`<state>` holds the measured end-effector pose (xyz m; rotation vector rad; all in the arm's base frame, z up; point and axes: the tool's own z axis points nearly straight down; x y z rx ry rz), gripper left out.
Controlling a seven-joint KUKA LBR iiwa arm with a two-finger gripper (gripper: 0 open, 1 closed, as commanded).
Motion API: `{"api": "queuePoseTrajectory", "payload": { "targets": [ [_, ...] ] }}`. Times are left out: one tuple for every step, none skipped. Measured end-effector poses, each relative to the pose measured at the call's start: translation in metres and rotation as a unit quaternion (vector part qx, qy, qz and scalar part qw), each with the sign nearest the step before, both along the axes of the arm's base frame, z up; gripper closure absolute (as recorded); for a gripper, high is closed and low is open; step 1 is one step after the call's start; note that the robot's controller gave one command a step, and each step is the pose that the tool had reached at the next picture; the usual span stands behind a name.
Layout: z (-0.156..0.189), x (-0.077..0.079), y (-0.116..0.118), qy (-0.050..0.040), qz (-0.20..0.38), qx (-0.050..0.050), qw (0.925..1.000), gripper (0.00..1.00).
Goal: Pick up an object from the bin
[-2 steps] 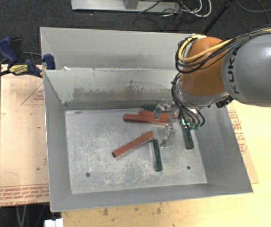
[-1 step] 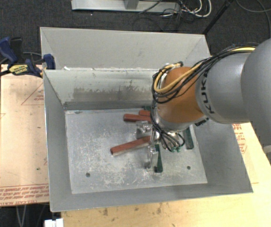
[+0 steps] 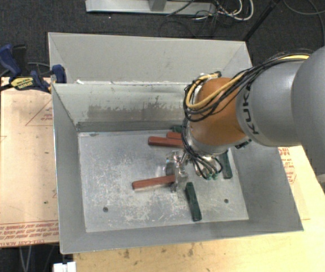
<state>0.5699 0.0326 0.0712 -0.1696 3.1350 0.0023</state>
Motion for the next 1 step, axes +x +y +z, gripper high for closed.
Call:
{"api": "queuePoseTrajectory", "payload": {
  "targets": [
    [0.0001,-0.0423,0.0103,-0.0007,0.026,0.0,0.9997,1.0]
  ]
}}
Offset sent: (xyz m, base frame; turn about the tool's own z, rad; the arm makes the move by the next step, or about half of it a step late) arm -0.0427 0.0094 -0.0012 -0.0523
